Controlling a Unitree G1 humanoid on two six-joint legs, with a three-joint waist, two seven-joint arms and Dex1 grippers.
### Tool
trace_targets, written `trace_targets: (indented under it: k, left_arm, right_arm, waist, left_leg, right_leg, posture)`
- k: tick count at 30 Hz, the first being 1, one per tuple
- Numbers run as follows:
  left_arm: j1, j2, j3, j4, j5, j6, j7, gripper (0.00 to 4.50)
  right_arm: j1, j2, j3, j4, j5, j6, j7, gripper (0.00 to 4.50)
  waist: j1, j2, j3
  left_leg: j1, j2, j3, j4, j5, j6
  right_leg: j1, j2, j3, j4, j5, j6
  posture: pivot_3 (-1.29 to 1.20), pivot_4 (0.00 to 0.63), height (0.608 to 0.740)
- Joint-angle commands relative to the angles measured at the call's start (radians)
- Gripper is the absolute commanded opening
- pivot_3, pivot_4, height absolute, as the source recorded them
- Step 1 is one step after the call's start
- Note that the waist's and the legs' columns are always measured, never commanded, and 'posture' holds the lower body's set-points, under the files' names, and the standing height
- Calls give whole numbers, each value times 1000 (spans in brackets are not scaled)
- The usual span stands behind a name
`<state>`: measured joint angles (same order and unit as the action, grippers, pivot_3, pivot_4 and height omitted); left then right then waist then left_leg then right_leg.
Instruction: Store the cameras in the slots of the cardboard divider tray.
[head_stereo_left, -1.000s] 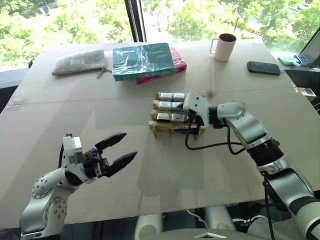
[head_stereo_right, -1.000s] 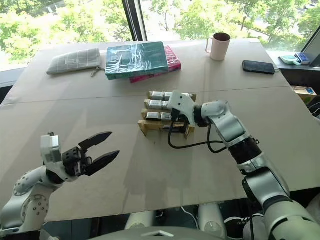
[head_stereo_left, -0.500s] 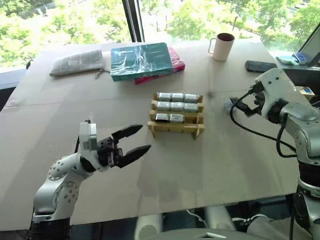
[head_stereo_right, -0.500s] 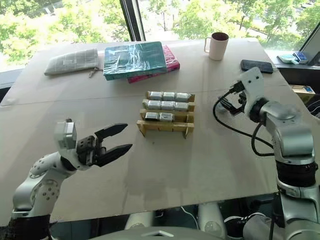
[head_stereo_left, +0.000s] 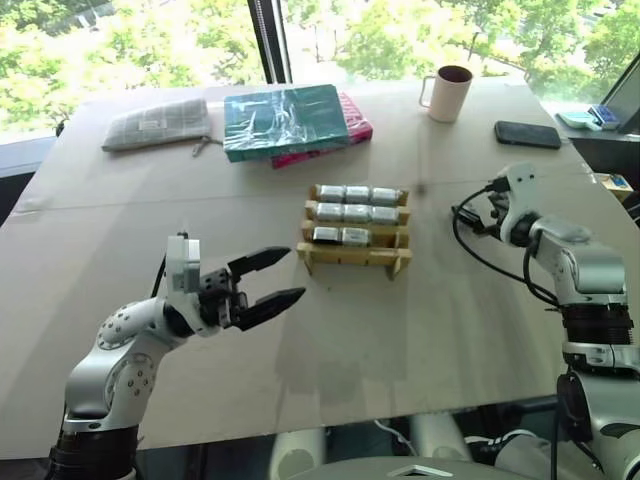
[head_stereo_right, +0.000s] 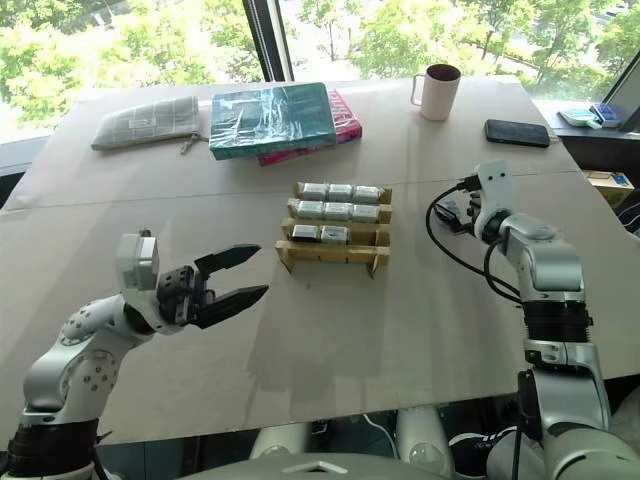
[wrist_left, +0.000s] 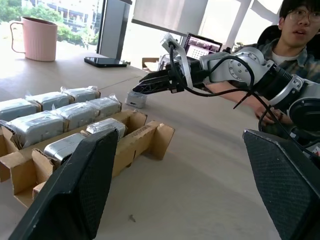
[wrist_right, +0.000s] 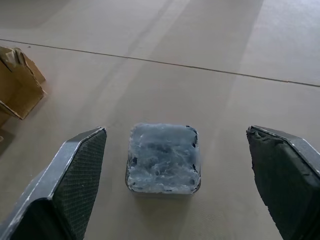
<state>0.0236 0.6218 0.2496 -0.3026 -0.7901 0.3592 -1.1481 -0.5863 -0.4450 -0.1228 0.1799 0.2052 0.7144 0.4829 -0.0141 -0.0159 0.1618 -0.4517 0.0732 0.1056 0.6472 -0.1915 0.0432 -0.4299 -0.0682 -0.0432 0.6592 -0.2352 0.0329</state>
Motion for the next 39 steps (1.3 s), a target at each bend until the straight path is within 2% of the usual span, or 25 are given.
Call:
trace_targets:
  k: [1,7,8,9,10,11,13,16,18,22,26,30,39]
  left_arm:
    - [-8,11,33,-24,-25,-11,-8,4187]
    - [-22,13,45,-27,-34,-18,-24,4187]
    - [-23,13,45,-28,-35,-17,-25,4187]
    - [-25,13,44,-30,-34,-16,-24,4187]
    - [-26,13,43,-32,-34,-15,-22,4187]
    - [-29,12,40,-34,-35,-13,-18,4187]
    - [-34,13,33,-48,-42,14,11,4187]
    - [-52,11,11,-84,-47,79,102,4187]
    - [-82,28,-5,-119,-62,192,223,4187]
    - [-241,47,-29,-95,-323,483,369,4187]
    - [-465,-34,-84,22,-461,674,587,4187]
    - [-620,-129,-116,160,-544,789,716,4187]
    - [-770,-222,-163,281,-491,841,672,4187]
  right_arm:
    - [-15,0,10,32,-11,-59,1,4461]
    - [-21,7,25,121,-22,-136,3,4461]
    - [-23,9,26,133,-24,-147,3,3917]
    - [-23,11,27,140,-26,-157,4,3701]
    - [-22,12,29,145,-27,-166,5,3241]
    - [-20,11,31,146,-31,-179,6,2582]
    - [-6,6,32,124,-39,-208,5,1883]
    - [45,-20,41,21,-67,-284,12,1890]
    - [106,-55,63,-94,-105,-364,28,1890]
    - [243,-161,125,-375,-193,-519,84,1890]
    - [292,-212,167,-645,-190,-502,145,1890]
    - [266,-197,225,-785,-206,-453,152,1890]
    - [223,-137,296,-858,-222,-360,134,1890]
  waist:
    - [-1,0,0]
    - [-1,0,0]
    - [-1,0,0]
    - [-1,0,0]
    - [-1,0,0]
    - [-1,0,0]
    - [-1,0,0]
    - [1,0,0]
    - [8,0,0]
    - [8,0,1]
    - [4,0,1]
    - [0,-1,1]
    - [6,-2,2]
  left_leg:
    - [0,0,0,0,0,0]
    - [0,0,0,0,0,0]
    - [0,0,0,0,0,0]
    - [0,0,0,0,0,0]
    - [0,0,1,0,0,0]
    - [0,0,1,0,0,0]
    - [0,0,1,0,0,0]
    - [0,0,0,0,0,0]
    - [0,0,0,0,0,0]
    - [0,-1,-3,0,0,0]
    - [2,0,-4,2,0,0]
    - [5,0,-4,3,0,0]
    - [3,-1,-6,4,0,-1]
  right_leg:
    - [0,0,0,0,0,0]
    - [0,0,0,0,0,0]
    - [0,0,0,0,0,0]
    - [0,0,0,0,0,0]
    - [0,0,0,0,0,0]
    - [0,0,0,0,0,0]
    - [0,0,0,0,0,0]
    - [0,0,0,1,0,0]
    - [0,0,0,1,0,0]
    - [0,0,1,1,0,2]
    - [2,1,1,2,-2,5]
    - [5,2,1,2,-2,5]
    - [6,3,0,2,0,1]
  posture:
    - [0,150,740]
    - [0,150,740]
    - [0,150,740]
    - [0,150,740]
    - [0,150,740]
    - [0,150,740]
    - [0,150,740]
    - [0,150,740]
    - [0,150,740]
    - [0,150,740]
    - [0,150,740]
    - [0,150,740]
    - [0,150,740]
